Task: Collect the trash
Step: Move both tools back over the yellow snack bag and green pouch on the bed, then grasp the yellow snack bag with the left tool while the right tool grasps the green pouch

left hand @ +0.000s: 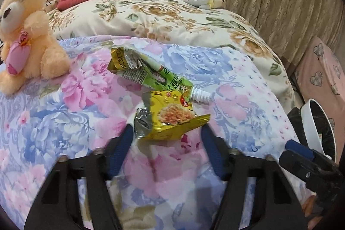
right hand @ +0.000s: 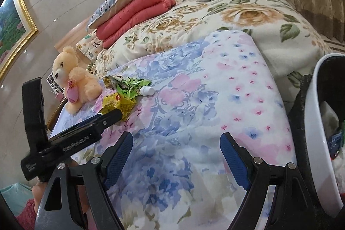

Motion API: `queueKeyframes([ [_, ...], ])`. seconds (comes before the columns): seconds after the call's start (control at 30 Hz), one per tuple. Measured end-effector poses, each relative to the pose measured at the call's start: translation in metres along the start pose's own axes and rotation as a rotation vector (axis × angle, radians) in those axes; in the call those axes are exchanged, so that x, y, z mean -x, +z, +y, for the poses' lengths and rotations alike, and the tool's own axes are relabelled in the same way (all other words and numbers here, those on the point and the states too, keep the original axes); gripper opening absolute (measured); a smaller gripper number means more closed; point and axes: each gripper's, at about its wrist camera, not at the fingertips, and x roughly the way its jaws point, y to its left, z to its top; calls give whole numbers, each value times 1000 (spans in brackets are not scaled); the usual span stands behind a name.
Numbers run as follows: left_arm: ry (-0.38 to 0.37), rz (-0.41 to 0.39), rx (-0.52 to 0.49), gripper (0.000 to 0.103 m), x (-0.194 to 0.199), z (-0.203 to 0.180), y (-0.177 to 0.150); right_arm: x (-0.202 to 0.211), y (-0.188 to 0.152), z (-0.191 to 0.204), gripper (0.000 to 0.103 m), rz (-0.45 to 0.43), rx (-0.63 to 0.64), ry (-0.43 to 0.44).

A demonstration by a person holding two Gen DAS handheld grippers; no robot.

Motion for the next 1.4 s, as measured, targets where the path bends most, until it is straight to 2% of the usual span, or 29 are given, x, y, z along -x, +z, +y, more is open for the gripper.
queueKeyframes([
  [0.03, -14, 12, 2, 38, -2, 1, 0, -2, 2, 0, 84, 4, 1, 2],
  [0.07, -24, 19, 5, 35, -4, 2, 0, -4, 3, 1, 84, 6, 3, 3],
  [0.17, -37, -2, 7, 31, 1, 5, -1, -11, 7, 4, 84, 11, 22, 5],
  [0.4, -33, -30, 41, 30, 27, 25, -15, -45, 16, 30, 85, 66, 112, 39],
  [0.6, -25, -40, 131, 30, 45, 55, -34, -77, 30, 59, 84, 93, 196, 58],
  [0.8, -34, -48, 211, 30, 43, 73, -40, -113, 51, 81, 84, 124, 254, 47],
  [1.0, -45, -46, 210, 30, 42, 73, -40, -144, 62, 99, 84, 154, 318, 23],
  [1.07, -51, -52, 215, 30, 43, 74, -41, -146, 62, 102, 75, 149, 348, -9],
  [1.1, -54, -52, 218, 30, 43, 74, -41, -145, 61, 102, 64, 145, 354, -18],
  [1.2, -57, -48, 220, 30, 42, 74, -41, -135, 57, 97, 51, 135, 337, -5],
  [1.4, -55, -48, 211, 30, 43, 73, -41, -93, 35, 70, 49, 121, 222, 4],
])
